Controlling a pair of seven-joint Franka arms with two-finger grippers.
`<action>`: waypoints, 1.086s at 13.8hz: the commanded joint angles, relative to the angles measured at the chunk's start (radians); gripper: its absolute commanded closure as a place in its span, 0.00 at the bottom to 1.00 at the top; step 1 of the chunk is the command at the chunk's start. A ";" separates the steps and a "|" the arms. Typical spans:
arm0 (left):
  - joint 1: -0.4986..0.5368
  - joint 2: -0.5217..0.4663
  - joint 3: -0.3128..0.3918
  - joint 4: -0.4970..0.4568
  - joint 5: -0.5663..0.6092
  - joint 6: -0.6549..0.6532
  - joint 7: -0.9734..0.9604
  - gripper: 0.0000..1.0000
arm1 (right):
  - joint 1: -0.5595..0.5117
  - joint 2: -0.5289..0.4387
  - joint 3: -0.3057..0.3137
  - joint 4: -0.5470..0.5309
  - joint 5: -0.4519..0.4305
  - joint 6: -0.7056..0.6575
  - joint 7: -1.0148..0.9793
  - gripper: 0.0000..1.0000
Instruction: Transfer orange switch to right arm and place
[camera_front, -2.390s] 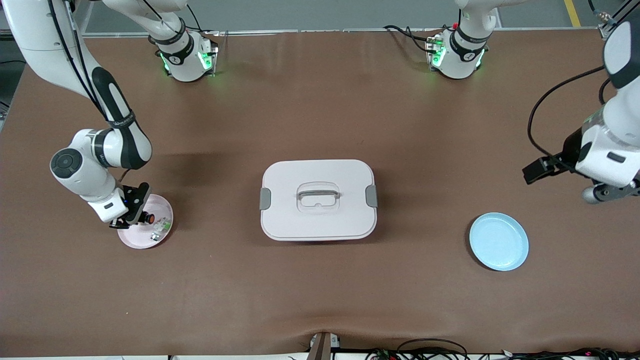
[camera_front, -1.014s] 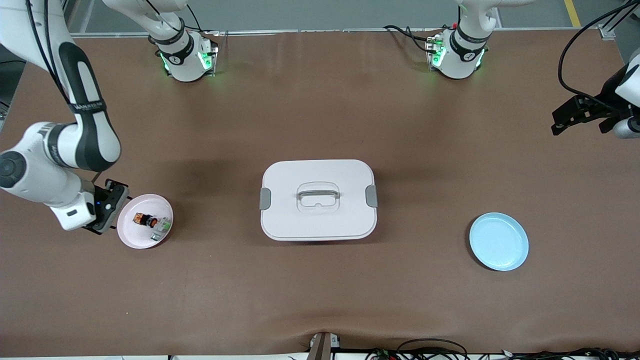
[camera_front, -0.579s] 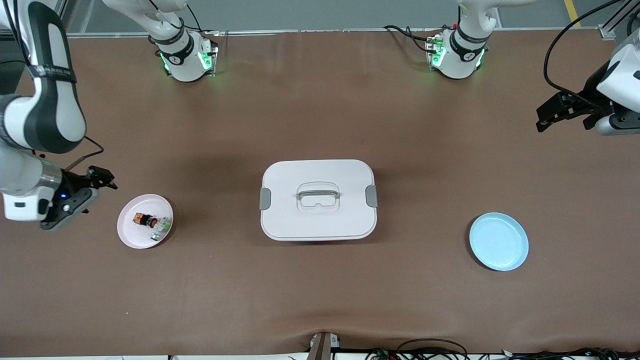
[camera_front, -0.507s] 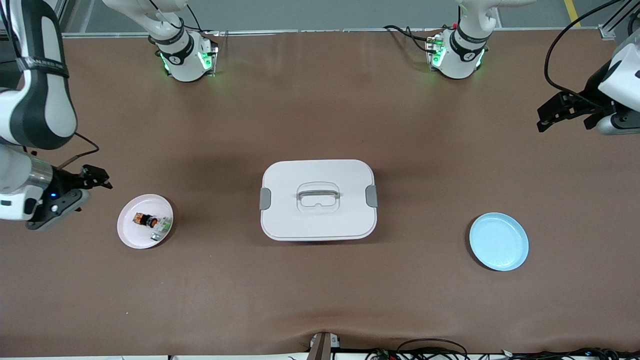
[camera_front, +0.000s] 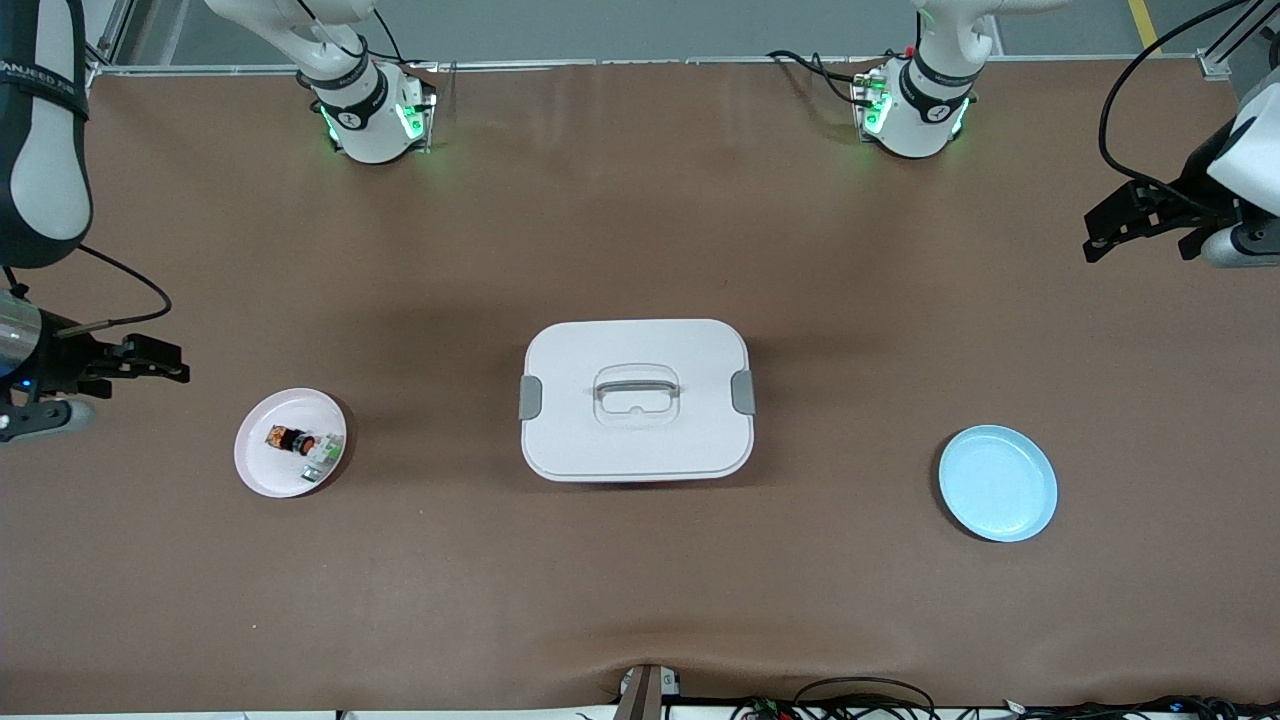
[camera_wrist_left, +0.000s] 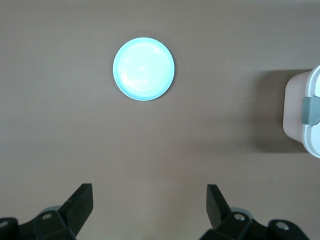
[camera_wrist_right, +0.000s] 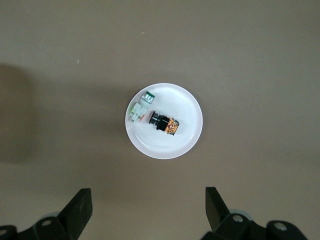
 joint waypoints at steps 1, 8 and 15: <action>0.006 -0.003 0.001 0.006 -0.011 -0.019 0.025 0.00 | -0.003 0.006 0.014 0.078 -0.006 -0.041 0.152 0.00; 0.006 -0.017 -0.005 0.012 -0.013 -0.045 0.026 0.00 | 0.000 0.000 0.013 0.133 0.010 -0.066 0.238 0.00; 0.006 -0.017 -0.008 0.018 -0.013 -0.067 0.032 0.00 | -0.002 -0.094 0.013 0.141 0.003 -0.234 0.226 0.00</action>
